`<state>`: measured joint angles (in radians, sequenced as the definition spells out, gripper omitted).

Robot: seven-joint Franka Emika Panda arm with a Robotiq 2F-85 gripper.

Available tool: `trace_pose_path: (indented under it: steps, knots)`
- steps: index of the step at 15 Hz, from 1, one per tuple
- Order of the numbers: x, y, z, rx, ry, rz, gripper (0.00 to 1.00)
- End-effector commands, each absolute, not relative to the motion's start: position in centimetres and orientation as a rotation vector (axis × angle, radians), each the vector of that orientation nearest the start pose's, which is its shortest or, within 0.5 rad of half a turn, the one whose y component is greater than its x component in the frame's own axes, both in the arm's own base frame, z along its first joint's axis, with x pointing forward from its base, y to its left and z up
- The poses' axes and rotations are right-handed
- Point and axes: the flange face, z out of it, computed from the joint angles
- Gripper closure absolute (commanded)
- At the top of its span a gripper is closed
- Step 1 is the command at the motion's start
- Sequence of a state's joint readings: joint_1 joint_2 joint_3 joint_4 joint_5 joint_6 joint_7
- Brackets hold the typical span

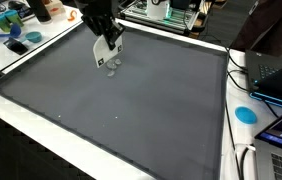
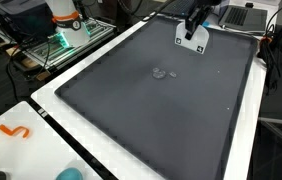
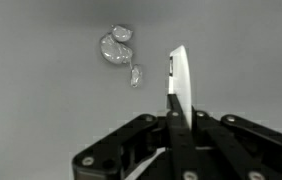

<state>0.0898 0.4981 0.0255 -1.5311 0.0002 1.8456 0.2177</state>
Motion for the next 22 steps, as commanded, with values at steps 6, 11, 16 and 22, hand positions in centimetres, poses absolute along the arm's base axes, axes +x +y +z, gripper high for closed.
trace_pose_path:
  steps: [6,11,16,22]
  knots:
    - [66.3,0.6,34.9,-2.897,0.128,0.390,0.99]
    - [66.1,-2.6,34.6,-2.792,0.147,0.357,0.99]
    - [65.8,-5.0,34.4,-2.721,0.174,0.308,0.99]
    - [65.4,-7.3,33.8,-2.653,0.216,0.268,0.99]
